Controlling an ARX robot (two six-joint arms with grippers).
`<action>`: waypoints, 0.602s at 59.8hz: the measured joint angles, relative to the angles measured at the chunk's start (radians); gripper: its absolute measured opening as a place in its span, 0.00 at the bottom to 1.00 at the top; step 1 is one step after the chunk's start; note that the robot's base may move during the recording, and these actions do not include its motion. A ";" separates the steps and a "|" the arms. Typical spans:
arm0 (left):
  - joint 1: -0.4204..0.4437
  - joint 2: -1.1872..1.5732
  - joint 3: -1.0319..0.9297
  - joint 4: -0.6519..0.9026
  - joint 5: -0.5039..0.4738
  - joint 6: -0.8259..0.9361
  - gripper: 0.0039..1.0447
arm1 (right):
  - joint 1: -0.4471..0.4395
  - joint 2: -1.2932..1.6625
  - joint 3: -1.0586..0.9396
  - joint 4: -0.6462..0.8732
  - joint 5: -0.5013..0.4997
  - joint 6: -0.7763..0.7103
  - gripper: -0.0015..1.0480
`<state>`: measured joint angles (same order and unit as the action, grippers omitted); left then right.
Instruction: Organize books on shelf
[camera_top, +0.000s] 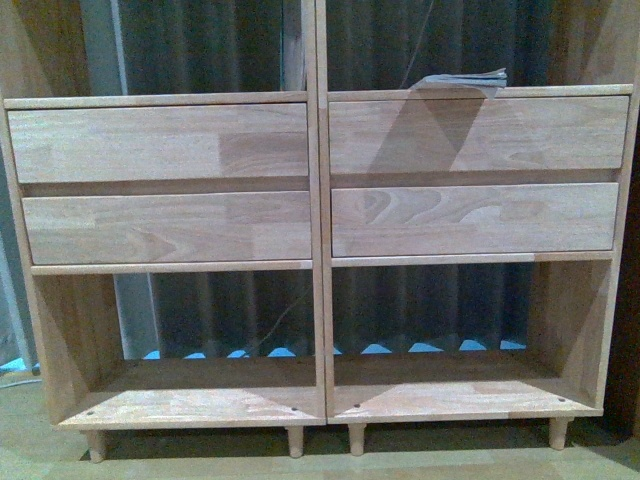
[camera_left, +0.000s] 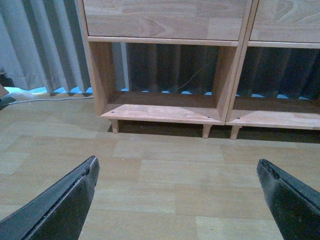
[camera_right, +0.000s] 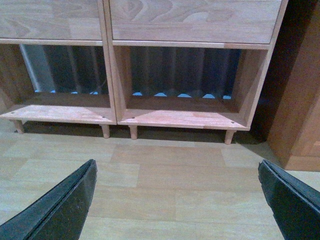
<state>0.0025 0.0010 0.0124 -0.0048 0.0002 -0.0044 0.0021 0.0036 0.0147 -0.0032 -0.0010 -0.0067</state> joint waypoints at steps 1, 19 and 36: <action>0.000 0.000 0.000 0.000 -0.001 0.000 0.93 | 0.000 0.000 0.000 0.000 0.000 0.000 0.93; 0.000 0.000 0.000 0.000 0.001 0.000 0.93 | 0.000 0.000 0.000 0.000 0.000 0.000 0.93; 0.000 0.000 0.000 0.000 0.000 0.000 0.93 | 0.000 0.000 0.000 0.000 0.000 0.000 0.93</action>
<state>0.0025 0.0010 0.0124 -0.0048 0.0002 -0.0044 0.0021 0.0036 0.0147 -0.0032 -0.0006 -0.0063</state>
